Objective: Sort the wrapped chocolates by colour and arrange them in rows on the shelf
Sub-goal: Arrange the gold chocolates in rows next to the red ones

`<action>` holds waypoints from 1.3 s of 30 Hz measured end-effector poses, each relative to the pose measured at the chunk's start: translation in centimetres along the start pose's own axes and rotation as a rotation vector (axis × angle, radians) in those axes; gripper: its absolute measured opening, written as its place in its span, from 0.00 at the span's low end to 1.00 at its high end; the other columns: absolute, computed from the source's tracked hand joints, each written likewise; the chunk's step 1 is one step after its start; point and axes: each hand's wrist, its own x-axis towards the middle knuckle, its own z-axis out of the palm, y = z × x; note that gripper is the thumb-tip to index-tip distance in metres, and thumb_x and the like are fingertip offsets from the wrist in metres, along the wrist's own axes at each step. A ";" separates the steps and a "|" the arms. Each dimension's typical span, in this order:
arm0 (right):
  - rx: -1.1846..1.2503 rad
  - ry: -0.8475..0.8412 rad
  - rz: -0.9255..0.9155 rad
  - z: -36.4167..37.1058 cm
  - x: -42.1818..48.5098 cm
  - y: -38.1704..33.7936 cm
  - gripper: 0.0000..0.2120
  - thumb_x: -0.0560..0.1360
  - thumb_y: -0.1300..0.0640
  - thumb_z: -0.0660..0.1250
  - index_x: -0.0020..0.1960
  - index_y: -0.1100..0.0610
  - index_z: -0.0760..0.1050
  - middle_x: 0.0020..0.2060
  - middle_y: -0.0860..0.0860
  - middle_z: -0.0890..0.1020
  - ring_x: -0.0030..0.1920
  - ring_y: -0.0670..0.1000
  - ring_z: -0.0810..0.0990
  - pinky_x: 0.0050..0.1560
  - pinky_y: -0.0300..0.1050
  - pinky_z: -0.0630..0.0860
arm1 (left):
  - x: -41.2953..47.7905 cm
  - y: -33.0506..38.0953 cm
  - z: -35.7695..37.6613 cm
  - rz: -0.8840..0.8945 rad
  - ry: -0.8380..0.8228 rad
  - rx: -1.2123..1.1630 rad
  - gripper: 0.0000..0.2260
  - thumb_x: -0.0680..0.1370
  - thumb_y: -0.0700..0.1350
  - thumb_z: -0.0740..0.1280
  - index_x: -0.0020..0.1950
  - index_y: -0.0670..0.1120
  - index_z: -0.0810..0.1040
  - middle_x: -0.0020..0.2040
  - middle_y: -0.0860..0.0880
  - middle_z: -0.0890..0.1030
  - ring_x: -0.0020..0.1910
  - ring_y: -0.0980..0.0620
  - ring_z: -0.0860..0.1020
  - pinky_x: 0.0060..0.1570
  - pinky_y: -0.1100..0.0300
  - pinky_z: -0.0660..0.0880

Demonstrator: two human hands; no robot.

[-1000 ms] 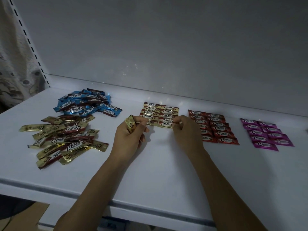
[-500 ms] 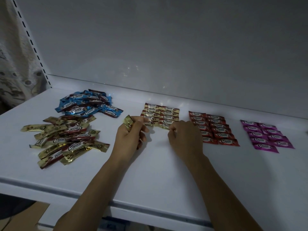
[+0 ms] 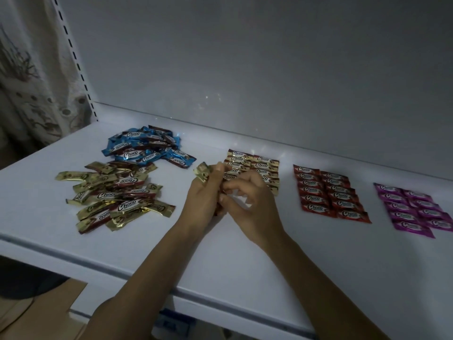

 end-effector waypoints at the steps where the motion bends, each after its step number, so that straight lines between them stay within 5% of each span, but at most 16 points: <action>1: 0.042 0.019 0.021 -0.1 0.2 -0.2 0.04 0.69 0.55 0.69 0.44 0.50 0.79 0.42 0.43 0.75 0.44 0.39 0.74 0.41 0.27 0.66 | 0.0 0.0 0.1 0.034 -0.020 0.042 0.17 0.82 0.50 0.58 0.52 0.38 0.77 0.32 0.46 0.74 0.29 0.55 0.72 0.27 0.66 0.69; 5: 0.343 0.092 0.219 -1.0 0.8 -0.8 0.09 0.73 0.64 0.70 0.39 0.52 0.74 0.34 0.46 0.81 0.36 0.42 0.78 0.37 0.32 0.71 | -0.1 0.1 0.1 0.096 -0.044 0.130 0.07 0.80 0.46 0.63 0.48 0.45 0.78 0.29 0.57 0.78 0.28 0.62 0.74 0.29 0.71 0.70; 9: 0.482 0.119 0.347 -1.6 0.9 -0.5 0.08 0.73 0.65 0.69 0.39 0.55 0.75 0.29 0.45 0.81 0.31 0.42 0.78 0.32 0.34 0.71 | 0.0 0.0 -0.3 0.115 -0.030 0.186 0.06 0.79 0.45 0.65 0.45 0.45 0.79 0.31 0.45 0.75 0.29 0.49 0.70 0.26 0.62 0.67; 11: 0.352 0.192 0.262 -1.5 0.8 0.0 0.08 0.73 0.64 0.70 0.39 0.54 0.75 0.32 0.46 0.83 0.33 0.43 0.80 0.33 0.34 0.72 | 0.0 -0.2 -0.3 0.108 -0.014 0.183 0.06 0.79 0.47 0.65 0.46 0.46 0.80 0.34 0.42 0.76 0.30 0.48 0.69 0.26 0.62 0.67; 15: -0.010 0.310 0.031 -1.3 0.5 1.1 0.08 0.70 0.65 0.72 0.42 0.54 0.75 0.40 0.52 0.81 0.34 0.45 0.79 0.34 0.31 0.71 | 0.3 -0.3 -0.3 0.072 0.039 0.168 0.06 0.79 0.47 0.65 0.47 0.47 0.80 0.29 0.51 0.77 0.26 0.57 0.71 0.26 0.65 0.70; 18: -0.090 0.270 -0.060 -1.4 0.4 1.0 0.08 0.69 0.68 0.72 0.45 0.60 0.77 0.45 0.53 0.78 0.36 0.40 0.77 0.34 0.25 0.70 | 0.3 -0.3 -0.4 0.048 0.050 0.114 0.04 0.80 0.44 0.65 0.50 0.48 0.80 0.31 0.47 0.76 0.26 0.57 0.72 0.25 0.64 0.69; 22: 0.219 0.222 0.205 -1.5 0.6 0.4 0.15 0.71 0.61 0.72 0.56 0.52 0.74 0.52 0.47 0.80 0.43 0.41 0.82 0.38 0.32 0.75 | 0.4 0.0 -0.4 -0.003 0.081 0.017 0.06 0.80 0.41 0.64 0.51 0.48 0.80 0.31 0.46 0.77 0.25 0.56 0.71 0.22 0.65 0.67; 24: 0.365 0.210 0.308 -1.8 1.0 0.5 0.09 0.72 0.59 0.71 0.50 0.50 0.76 0.45 0.49 0.83 0.40 0.46 0.84 0.38 0.39 0.77 | 0.5 0.0 -0.2 -0.008 0.088 0.011 0.07 0.81 0.41 0.63 0.51 0.47 0.80 0.30 0.48 0.77 0.24 0.56 0.71 0.22 0.65 0.66; 28: 0.465 0.224 0.350 -1.9 1.1 0.6 0.06 0.76 0.65 0.66 0.44 0.55 0.76 0.35 0.53 0.82 0.31 0.45 0.82 0.33 0.36 0.76 | 0.5 -0.1 -0.3 -0.019 0.086 0.043 0.08 0.81 0.44 0.62 0.49 0.47 0.81 0.30 0.47 0.76 0.25 0.56 0.71 0.22 0.65 0.67; 32: 0.711 0.350 0.428 -2.2 1.2 0.8 0.05 0.76 0.66 0.66 0.44 0.57 0.78 0.33 0.51 0.82 0.33 0.46 0.80 0.33 0.37 0.76 | 0.4 -0.6 -0.3 0.087 -0.006 0.215 0.06 0.79 0.40 0.66 0.45 0.43 0.82 0.28 0.54 0.77 0.26 0.59 0.70 0.26 0.67 0.67; 35: 0.850 0.431 0.437 -2.3 1.4 1.2 0.07 0.76 0.67 0.65 0.41 0.59 0.77 0.34 0.50 0.82 0.37 0.49 0.78 0.38 0.41 0.76 | 0.0 -1.0 0.3 0.168 -0.131 0.363 0.07 0.75 0.41 0.72 0.38 0.51 0.84 0.35 0.54 0.82 0.33 0.59 0.77 0.34 0.66 0.71; 39: 0.681 0.546 0.313 -2.9 1.5 1.8 0.04 0.77 0.63 0.64 0.43 0.57 0.74 0.34 0.52 0.78 0.35 0.49 0.76 0.34 0.42 0.73 | 0.2 -0.7 0.2 0.089 0.074 0.239 0.10 0.80 0.40 0.63 0.47 0.52 0.82 0.34 0.55 0.80 0.31 0.60 0.73 0.29 0.68 0.69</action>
